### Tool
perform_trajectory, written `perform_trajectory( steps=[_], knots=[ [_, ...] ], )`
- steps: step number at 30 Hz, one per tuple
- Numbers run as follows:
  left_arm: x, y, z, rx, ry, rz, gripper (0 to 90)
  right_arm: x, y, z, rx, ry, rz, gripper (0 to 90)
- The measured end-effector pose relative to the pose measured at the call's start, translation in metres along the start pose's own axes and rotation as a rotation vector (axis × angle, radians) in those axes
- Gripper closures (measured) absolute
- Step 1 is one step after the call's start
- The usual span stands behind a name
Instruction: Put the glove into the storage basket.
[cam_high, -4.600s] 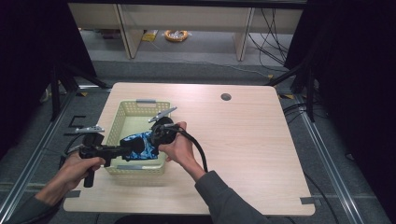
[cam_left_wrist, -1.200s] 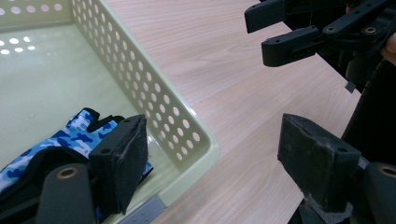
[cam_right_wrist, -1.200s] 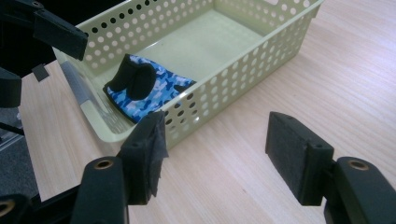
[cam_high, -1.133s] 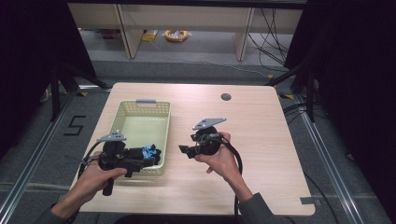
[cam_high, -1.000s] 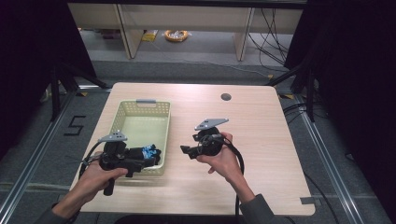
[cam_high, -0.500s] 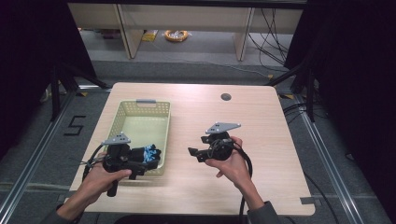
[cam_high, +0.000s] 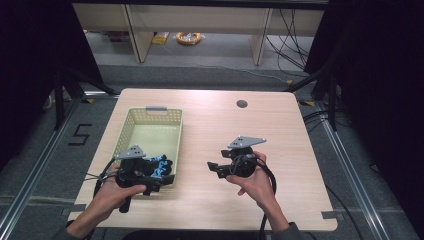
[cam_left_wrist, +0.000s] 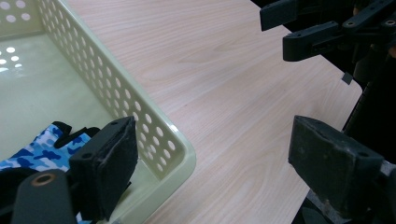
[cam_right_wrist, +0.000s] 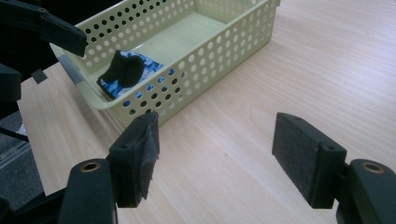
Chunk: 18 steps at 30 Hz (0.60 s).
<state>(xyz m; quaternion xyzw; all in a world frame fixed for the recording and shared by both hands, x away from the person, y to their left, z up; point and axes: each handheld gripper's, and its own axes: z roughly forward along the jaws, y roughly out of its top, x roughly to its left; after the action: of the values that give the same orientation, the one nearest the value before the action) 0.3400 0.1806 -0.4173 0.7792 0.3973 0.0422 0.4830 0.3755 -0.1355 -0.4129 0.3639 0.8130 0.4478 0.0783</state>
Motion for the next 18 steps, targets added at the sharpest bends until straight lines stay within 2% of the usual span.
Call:
perform_trajectory(
  steps=[1,2,4,5,6,7,8,9,13,15,16,17,18],
  knots=[
    [-0.001,0.000,0.001,0.003,0.003,0.002,15.3,-0.002,-0.001,0.000,-0.006,0.010,-0.028,32.7],
    [-0.001,-0.001,0.002,0.007,0.002,0.007,15.3,-0.002,-0.002,-0.001,-0.001,-0.004,-0.026,32.6],
    [-0.002,-0.002,0.003,0.004,0.001,0.004,15.3,-0.001,-0.003,-0.003,0.007,0.002,-0.010,32.5],
    [-0.002,-0.002,0.003,0.008,-0.002,0.012,15.3,-0.004,-0.004,-0.002,-0.007,-0.001,-0.047,32.5],
    [-0.002,-0.002,0.003,0.011,-0.002,0.015,15.3,-0.002,-0.005,-0.004,0.003,-0.003,-0.014,32.5],
    [-0.003,-0.003,0.004,-0.005,0.008,0.016,15.3,-0.001,-0.006,-0.004,0.004,0.001,-0.006,32.5],
    [-0.003,-0.003,0.003,0.005,0.005,0.021,15.3,-0.003,-0.007,-0.004,-0.010,-0.006,-0.039,32.5],
    [-0.003,-0.003,0.004,0.007,0.000,0.022,15.3,-0.002,-0.008,-0.005,0.002,-0.006,-0.016,32.5],
    [-0.005,-0.004,0.005,0.003,0.003,0.032,15.3,-0.001,-0.012,-0.005,0.006,0.003,-0.003,32.2],
    [-0.007,-0.005,0.005,0.002,0.006,0.038,15.3,-0.001,-0.014,-0.006,0.007,-0.011,-0.007,31.8],
    [-0.008,-0.007,0.006,-0.011,0.012,0.041,15.3,-0.001,-0.015,-0.006,0.012,-0.003,-0.008,31.4],
    [-0.008,-0.007,0.006,-0.005,0.010,0.046,15.3,0.001,-0.016,-0.007,0.016,0.002,0.011,30.3],
    [-0.009,-0.008,0.007,-0.005,0.001,0.048,15.3,-0.001,-0.016,-0.006,0.002,-0.003,-0.016,29.6]
  ],
)
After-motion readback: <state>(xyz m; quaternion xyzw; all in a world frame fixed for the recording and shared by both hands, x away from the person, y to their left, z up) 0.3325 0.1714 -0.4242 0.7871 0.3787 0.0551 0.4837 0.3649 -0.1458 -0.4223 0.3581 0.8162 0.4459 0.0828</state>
